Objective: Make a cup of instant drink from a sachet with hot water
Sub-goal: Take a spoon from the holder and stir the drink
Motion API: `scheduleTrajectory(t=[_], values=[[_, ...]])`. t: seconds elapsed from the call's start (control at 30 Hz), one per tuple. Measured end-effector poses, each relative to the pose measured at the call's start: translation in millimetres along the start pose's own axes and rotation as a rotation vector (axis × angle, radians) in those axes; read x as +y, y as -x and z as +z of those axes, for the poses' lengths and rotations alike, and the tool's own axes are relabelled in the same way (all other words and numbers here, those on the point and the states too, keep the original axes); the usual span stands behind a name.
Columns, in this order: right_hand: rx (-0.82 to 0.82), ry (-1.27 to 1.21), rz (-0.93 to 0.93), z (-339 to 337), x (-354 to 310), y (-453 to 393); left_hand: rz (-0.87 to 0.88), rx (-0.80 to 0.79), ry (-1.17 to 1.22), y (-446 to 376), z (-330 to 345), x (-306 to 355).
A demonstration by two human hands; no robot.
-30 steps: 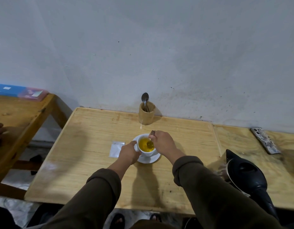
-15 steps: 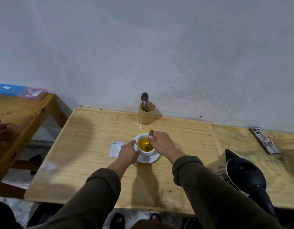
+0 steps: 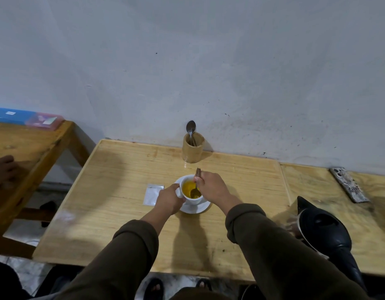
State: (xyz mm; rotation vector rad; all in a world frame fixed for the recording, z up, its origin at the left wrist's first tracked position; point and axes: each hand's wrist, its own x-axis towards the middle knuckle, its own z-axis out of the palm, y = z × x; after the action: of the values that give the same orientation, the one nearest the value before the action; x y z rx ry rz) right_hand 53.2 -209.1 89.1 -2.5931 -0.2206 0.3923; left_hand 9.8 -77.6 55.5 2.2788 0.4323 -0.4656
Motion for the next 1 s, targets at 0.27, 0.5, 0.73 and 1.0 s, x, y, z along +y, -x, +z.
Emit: scheduleTrajectory(t=[0.27,0.5,0.73,1.0], values=[[0.019,0.034,-0.018,-3.2,0.2,-1.4,0.011,-0.003,-0.013,-0.8,-1.5,1.6],[-0.040,-0.028,-0.039,-1.7,-0.3,0.3,-0.007,-0.017,-0.006,-0.4,-2.8,1.0],[0.078,0.077,0.023,-0.4,0.1,-1.9,-0.006,-0.007,0.007,-1.1,-1.6,1.0],[-0.036,-0.057,-0.011,2.3,-2.1,2.5,0.021,-0.010,-0.002,-0.8,-1.6,0.0]])
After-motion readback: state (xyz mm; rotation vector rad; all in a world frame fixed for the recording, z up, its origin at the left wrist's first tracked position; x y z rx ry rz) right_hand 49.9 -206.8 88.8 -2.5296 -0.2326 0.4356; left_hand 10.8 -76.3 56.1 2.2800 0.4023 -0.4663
